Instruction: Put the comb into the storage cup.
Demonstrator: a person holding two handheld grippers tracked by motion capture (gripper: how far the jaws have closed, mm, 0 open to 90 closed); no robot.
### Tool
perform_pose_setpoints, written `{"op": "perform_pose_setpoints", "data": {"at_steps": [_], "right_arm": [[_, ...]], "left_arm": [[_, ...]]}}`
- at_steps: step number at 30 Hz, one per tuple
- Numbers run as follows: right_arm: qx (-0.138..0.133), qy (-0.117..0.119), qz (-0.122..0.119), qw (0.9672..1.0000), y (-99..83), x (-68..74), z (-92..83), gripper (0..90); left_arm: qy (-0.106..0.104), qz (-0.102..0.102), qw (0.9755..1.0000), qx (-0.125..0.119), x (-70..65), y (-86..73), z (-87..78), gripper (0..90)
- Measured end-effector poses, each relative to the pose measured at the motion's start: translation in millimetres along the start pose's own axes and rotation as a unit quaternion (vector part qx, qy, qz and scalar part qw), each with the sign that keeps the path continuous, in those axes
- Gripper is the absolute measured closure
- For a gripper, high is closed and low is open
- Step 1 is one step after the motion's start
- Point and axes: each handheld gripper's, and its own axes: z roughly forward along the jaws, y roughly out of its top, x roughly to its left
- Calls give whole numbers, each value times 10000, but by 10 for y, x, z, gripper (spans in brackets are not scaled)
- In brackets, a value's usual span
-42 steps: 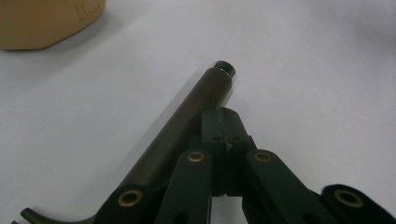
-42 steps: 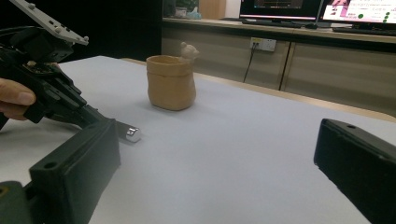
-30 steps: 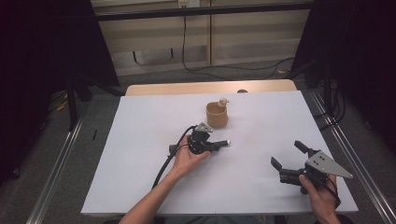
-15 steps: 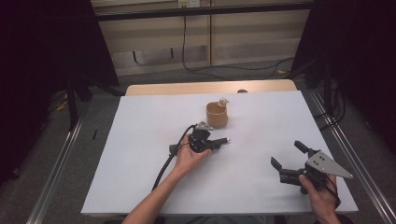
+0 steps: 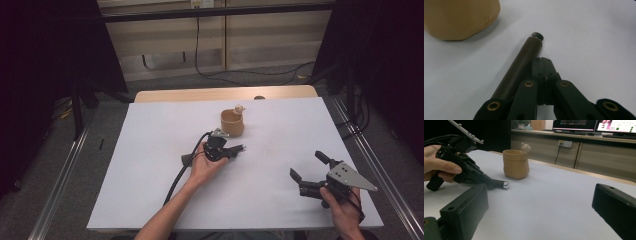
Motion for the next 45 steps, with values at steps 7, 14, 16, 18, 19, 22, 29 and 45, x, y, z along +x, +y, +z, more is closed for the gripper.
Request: {"op": "perform_pose_setpoints", "data": {"at_steps": [7,14,16,18,19,22,29,45], "right_arm": [[-1,-3,-4,10000,-1,-1,0,0],[-10,-4,5,10000,0,2,-1,0],[-18,2,5,10000,1,2,-2,0],[-13,1,9,10000,0,1,-2,0],[-1,-4,12,10000,0,0,-2,0],[-10,-7,-8,10000,-1,-3,2,0],[-11,-1,9,10000,-1,-2,6,0],[-3,-8,5,10000,0,-4,-1,0]], "left_arm": [[-47,36,10000,27,-3,9,-3,900],[-213,507,9984,-147,-119,96,-193,821],[-223,508,9982,-221,-94,106,-249,804],[-161,573,9980,-215,-49,110,-306,745],[-145,543,9981,-257,-24,110,-330,714],[-115,557,9979,-313,46,117,-419,649],[-108,513,9976,-461,134,129,-634,348],[91,447,9973,-581,310,180,-836,46]]}}
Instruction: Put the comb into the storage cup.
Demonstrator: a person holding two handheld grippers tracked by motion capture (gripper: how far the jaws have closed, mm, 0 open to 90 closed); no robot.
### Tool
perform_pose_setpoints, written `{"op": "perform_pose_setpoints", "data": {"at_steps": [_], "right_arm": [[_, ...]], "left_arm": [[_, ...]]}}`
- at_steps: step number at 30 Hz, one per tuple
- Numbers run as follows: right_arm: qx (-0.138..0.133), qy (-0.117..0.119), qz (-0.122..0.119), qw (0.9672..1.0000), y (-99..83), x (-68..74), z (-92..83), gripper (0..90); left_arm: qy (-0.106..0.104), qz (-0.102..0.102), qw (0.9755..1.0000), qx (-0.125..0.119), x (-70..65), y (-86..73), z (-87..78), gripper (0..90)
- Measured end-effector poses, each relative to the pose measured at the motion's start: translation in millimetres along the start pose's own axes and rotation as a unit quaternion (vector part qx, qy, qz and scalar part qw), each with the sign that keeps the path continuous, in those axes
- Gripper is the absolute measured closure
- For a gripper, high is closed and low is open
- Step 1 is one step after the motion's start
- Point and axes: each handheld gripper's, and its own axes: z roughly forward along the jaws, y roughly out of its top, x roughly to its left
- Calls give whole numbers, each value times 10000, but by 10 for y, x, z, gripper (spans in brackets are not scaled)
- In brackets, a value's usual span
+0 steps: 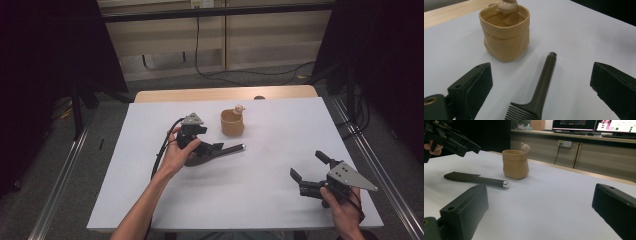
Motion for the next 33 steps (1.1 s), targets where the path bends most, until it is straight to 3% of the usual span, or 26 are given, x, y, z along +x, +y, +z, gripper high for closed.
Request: {"op": "perform_pose_setpoints", "data": {"at_steps": [2,4,5,7,10,13,15,17,18,21,24,32,33], "right_arm": [[7,-6,3,10000,-1,-3,3,0],[-10,11,3,10000,-3,-1,8,0],[-4,-4,-9,10000,-2,0,8,0],[-6,7,-4,10000,-3,0,9,0],[-2,1,0,10000,-3,-1,8,0],[-1,7,-1,10000,-3,0,9,0],[7,7,-13,10000,-3,2,9,0],[5,6,-10,10000,-3,1,9,0],[4,6,-9,10000,-3,0,10,0],[3,0,-15,10000,-1,1,5,0],[7,-1,-17,10000,-2,0,4,0],[9,16,-17,10000,-3,2,11,0],[9,23,-23,10000,-3,2,10,0]], "left_arm": [[-27,66,10000,59,15,3,3,62],[232,427,9981,377,9,15,23,80],[256,452,9976,463,18,20,43,104],[12,362,9977,566,61,40,62,125],[45,416,9963,754,84,48,105,108],[143,508,9933,1031,87,38,151,130],[-53,363,9938,1054,82,29,185,121],[-6,540,9921,1136,70,41,200,104],[-10,533,9922,1126,60,45,213,101],[-232,620,9907,1187,67,90,245,49],[-174,710,9874,1407,46,126,283,77],[-359,824,9820,1663,57,129,406,127],[-346,893,9800,1745,59,133,422,128]]}}
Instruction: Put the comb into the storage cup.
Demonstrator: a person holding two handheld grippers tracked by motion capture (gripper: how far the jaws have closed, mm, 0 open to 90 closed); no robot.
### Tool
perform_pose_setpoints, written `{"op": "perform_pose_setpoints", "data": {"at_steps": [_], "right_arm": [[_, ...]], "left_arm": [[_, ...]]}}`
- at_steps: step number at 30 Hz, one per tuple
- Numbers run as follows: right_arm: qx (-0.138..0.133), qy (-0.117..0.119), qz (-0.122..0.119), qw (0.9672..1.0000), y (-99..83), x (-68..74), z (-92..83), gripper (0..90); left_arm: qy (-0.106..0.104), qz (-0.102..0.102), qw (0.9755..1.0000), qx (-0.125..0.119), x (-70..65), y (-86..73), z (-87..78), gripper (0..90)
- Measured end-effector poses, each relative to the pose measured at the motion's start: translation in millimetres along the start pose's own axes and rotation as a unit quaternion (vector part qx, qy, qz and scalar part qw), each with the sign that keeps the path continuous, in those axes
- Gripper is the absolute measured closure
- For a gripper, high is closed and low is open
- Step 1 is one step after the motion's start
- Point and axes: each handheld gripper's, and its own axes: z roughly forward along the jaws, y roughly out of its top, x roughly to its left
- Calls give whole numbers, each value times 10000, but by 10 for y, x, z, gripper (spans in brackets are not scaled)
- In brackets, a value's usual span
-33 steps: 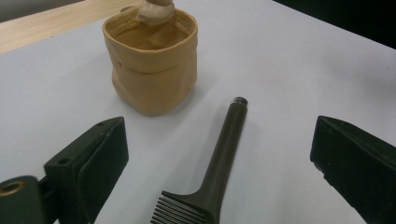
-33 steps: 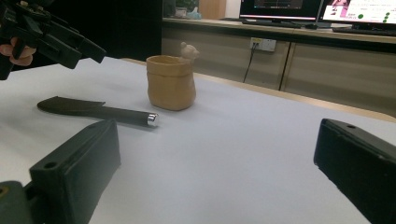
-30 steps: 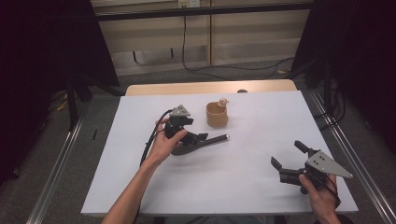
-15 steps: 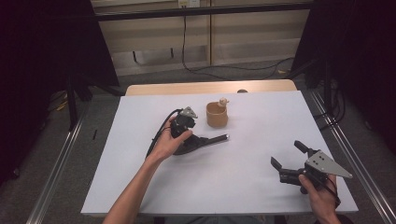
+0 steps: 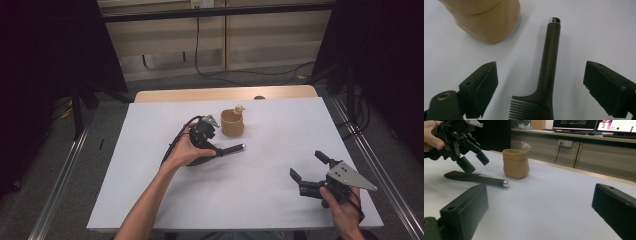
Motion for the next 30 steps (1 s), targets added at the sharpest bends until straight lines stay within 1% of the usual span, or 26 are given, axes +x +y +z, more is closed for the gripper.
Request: {"op": "perform_pose_setpoints", "data": {"at_steps": [1,2,3,5,7,8,9,10,13,15,17,19,20,22,24,25,26,28,29,30], "right_arm": [[7,-2,-7,10000,0,1,-1,0],[7,-2,-7,10000,0,1,-1,0],[2,2,-2,10000,0,1,0,0],[3,3,-4,10000,-1,0,0,0],[2,6,2,10000,-1,0,0,0],[9,6,2,10000,-1,-1,1,0],[9,6,9,10000,-1,-1,2,0],[12,9,5,10000,-1,-1,1,0],[13,10,-1,10000,-2,-2,1,0],[16,12,4,10000,-3,-2,6,0],[23,7,0,10000,-3,1,7,0],[23,19,-6,10000,-3,4,2,0],[19,10,0,10000,-2,3,-1,0],[14,11,-3,10000,-2,0,0,0],[18,14,-6,10000,-4,-1,3,0],[19,20,-8,10000,-4,1,3,0],[25,26,-11,10000,-3,3,1,0],[27,19,-13,10000,-3,5,-2,0],[27,19,-13,10000,-3,5,-2,0],[23,19,-12,10000,-3,3,-1,0]], "left_arm": [[2,7,10000,49,-3,9,15,144],[-8,65,10000,69,0,18,29,144],[3,113,9998,154,0,33,42,161],[52,160,9996,248,-13,55,74,164],[79,204,9989,420,-12,73,108,167],[80,196,9986,475,-14,74,129,199],[-36,211,9981,572,-6,66,153,249],[-36,211,9981,572,-6,66,153,280],[-46,240,9971,724,-13,60,173,286],[-51,260,9969,746,-10,61,176,328],[-66,260,9965,791,4,68,178,347],[-33,288,9955,897,-7,74,187,397],[-66,356,9948,950,-4,80,186,446],[-65,365,9947,956,1,85,187,448],[-73,356,9949,942,4,83,197,495],[-67,357,9948,953,4,80,205,500],[-97,402,9942,993,0,79,215,528],[-81,413,9941,1003,-14,81,215,561],[-88,457,9937,1021,-15,85,214,561],[-73,458,9936,1030,-21,88,211,574]]}}
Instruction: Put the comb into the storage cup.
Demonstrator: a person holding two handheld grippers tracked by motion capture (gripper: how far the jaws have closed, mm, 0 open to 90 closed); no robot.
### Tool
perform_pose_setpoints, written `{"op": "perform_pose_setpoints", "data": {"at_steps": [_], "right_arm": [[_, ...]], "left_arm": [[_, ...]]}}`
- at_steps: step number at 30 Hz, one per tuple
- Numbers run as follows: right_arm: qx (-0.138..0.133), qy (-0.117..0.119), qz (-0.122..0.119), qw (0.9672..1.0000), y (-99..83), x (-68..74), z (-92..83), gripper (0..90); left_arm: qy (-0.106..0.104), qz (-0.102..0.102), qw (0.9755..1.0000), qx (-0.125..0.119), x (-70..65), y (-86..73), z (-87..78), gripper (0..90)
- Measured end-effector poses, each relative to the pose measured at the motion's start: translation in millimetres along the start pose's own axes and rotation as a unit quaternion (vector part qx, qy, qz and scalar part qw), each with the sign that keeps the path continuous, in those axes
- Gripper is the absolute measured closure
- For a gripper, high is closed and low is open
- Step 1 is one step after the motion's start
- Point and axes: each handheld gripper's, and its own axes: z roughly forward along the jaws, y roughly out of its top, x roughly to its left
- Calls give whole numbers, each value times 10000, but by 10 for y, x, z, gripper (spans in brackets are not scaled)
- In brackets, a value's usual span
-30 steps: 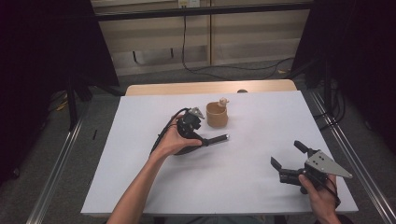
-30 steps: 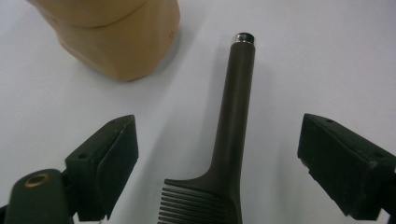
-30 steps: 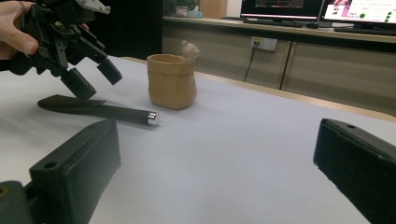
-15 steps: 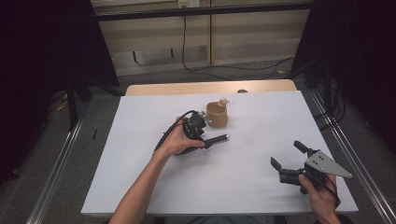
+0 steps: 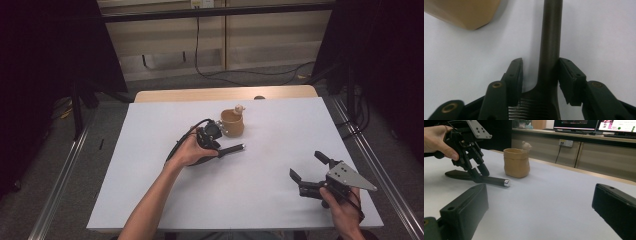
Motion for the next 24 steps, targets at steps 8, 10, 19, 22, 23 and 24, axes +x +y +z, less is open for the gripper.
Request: {"op": "perform_pose_setpoints", "data": {"at_steps": [8,10,19,22,23,24], "right_arm": [[-1,4,-2,10000,0,3,3,0],[3,3,-9,10000,-1,3,4,0],[6,0,-16,10000,0,6,3,0],[6,-9,-14,10000,0,4,2,0],[5,-10,-16,10000,0,5,3,0],[7,-8,-15,10000,1,7,3,0]], "left_arm": [[0,37,10000,28,-24,7,5,645],[-12,16,10000,31,-31,9,5,660],[-25,-98,9999,87,-21,22,11,684],[29,-37,9997,236,-38,65,17,696],[27,-9,9996,283,-38,77,17,701],[21,-36,9996,279,-43,80,21,707]]}}
